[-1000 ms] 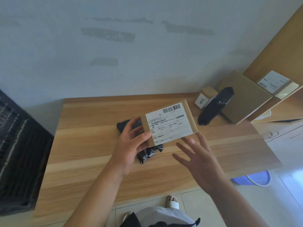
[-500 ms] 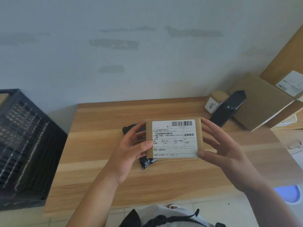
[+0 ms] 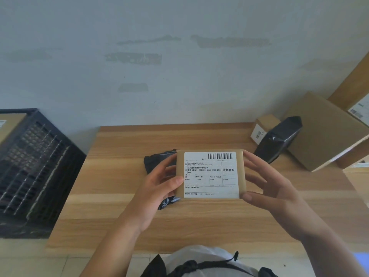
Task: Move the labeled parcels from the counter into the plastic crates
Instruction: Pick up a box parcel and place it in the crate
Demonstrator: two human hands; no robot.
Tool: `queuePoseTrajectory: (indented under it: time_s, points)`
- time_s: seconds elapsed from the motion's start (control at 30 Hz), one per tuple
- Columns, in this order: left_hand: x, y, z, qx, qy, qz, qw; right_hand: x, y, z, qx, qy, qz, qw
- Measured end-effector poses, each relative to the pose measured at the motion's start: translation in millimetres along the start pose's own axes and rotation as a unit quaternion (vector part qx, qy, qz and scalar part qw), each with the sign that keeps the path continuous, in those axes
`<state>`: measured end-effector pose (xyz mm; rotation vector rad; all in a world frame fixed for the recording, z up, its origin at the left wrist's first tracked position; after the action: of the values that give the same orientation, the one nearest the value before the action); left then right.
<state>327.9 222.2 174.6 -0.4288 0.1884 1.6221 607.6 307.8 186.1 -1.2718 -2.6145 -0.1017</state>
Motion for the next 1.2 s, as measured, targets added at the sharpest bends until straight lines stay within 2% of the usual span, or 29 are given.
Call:
queuePoseTrajectory:
  time_s: [0.2, 0.33, 0.47, 0.6, 0.83, 1.2]
  points:
    - [-15, -21, -18, -0.01, -0.01, 0.064, 0.998, 9, 18, 17, 0.01, -0.027, -0.057, 0.998]
    - [-35, -30, -43, -0.037, 0.002, 0.155, 0.987, 19, 15, 35, 0.027, -0.055, -0.106, 0.993]
    - [-75, -32, -60, -0.068, 0.024, 0.254, 0.965, 31, -8, 41, 0.032, -0.067, -0.195, 0.978]
    - [-117, -30, -81, -0.127, 0.027, 0.351, 0.928, 44, -53, 47, 0.048, -0.084, -0.299, 0.949]
    - [-190, -17, -115, -0.214, 0.025, 0.482, 0.849, 42, -147, 68, 0.052, -0.12, -0.402, 0.906]
    - [-297, 84, -141, -0.272, -0.006, 0.564, 0.78, 48, -337, 57, 0.028, -0.104, -0.498, 0.86]
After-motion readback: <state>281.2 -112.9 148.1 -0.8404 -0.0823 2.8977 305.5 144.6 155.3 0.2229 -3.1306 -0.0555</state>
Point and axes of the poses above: each hand's wrist, its own x-axis towards the middle knuckle, its own y-axis out of the back of the hand, z = x × y, the point moved 1 cm from there along x, towards the middle knuckle, and after that the axes turned 13 degrees about y, right-handed, at the moved point
